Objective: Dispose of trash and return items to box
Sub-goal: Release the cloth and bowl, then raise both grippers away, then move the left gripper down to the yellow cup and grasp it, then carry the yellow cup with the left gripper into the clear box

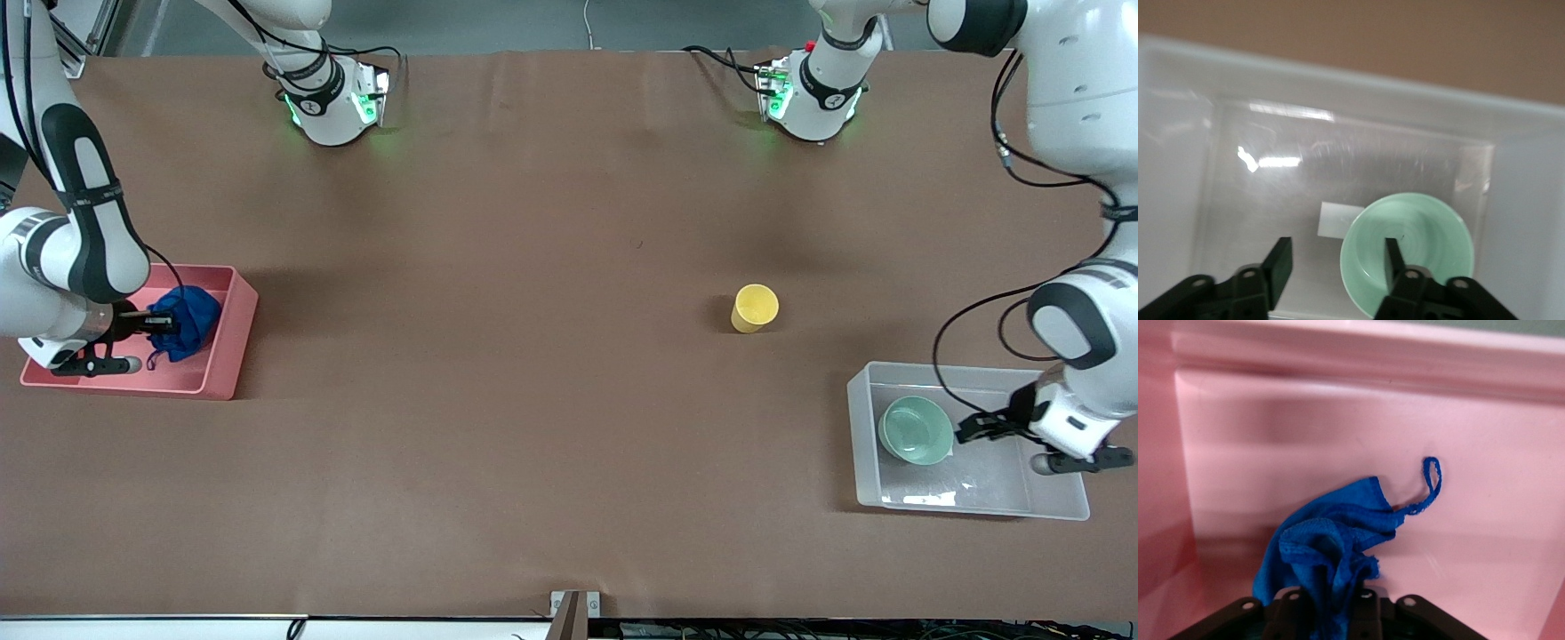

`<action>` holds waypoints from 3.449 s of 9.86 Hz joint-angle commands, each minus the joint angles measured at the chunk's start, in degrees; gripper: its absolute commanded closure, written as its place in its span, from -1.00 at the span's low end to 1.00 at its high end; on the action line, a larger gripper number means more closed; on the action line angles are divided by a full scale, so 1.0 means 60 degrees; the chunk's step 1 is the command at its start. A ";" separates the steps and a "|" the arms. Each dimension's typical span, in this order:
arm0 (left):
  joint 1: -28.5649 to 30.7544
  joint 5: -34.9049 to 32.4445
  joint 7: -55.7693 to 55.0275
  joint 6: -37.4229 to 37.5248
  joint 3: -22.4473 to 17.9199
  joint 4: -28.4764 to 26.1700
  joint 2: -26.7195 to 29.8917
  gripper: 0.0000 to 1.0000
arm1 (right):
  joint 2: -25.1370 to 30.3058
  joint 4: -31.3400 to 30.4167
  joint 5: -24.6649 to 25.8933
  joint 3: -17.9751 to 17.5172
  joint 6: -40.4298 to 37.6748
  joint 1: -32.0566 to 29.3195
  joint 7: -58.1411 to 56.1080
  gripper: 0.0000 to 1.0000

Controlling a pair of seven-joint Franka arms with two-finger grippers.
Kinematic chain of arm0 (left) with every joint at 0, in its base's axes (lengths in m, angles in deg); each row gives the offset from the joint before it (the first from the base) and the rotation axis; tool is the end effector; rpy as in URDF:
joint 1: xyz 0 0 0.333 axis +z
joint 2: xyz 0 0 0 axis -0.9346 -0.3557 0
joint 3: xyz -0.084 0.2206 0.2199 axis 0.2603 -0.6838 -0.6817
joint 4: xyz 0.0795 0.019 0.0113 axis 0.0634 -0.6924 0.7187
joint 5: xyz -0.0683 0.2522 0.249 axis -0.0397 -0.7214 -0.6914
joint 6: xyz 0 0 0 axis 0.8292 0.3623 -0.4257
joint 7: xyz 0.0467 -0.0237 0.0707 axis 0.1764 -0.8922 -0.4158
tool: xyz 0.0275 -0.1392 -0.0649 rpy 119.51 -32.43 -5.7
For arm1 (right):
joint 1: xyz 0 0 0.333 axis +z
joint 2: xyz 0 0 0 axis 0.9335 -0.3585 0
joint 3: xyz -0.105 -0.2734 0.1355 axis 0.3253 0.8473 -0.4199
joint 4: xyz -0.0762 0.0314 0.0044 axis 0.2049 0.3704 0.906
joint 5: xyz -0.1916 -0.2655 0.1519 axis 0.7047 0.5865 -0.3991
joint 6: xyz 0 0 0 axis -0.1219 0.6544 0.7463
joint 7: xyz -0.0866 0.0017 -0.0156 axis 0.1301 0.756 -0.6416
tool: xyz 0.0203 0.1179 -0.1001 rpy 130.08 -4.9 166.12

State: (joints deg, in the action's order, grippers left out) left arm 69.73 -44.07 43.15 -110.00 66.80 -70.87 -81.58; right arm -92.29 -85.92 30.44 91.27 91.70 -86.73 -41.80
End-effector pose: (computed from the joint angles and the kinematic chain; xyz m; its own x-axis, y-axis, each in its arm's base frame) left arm 0.6947 0.1219 0.2996 0.9781 0.0487 0.2025 0.0390 -0.9979 0.0514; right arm 0.5255 -0.2206 0.2000 0.9796 0.0446 -0.1960 0.0467 -0.9989 0.0060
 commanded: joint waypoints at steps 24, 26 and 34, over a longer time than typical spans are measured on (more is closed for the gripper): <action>-0.1238 -0.2681 -0.2982 -0.0196 0.3711 -0.6393 0.3959 -1.00 | 0.4739 0.4756 -0.0480 -0.0171 -0.7756 0.2459 0.2736 -1.00; -0.1252 -0.2681 -0.2982 -0.0815 0.3711 -0.6469 0.3213 -0.92 | 0.4754 0.4566 -0.0480 -0.0171 -0.7375 0.2444 0.2737 -1.00; -0.1442 -0.2681 -0.2982 -0.1008 0.3740 -0.6499 0.2492 0.99 | 0.4768 0.4551 -0.0568 -0.0171 -0.7520 0.2370 0.2795 -1.00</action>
State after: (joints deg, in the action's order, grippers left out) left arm 61.24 -58.74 25.83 -114.78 89.33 -109.40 -65.44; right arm -64.17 -58.03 27.91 90.57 46.80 -71.82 -24.72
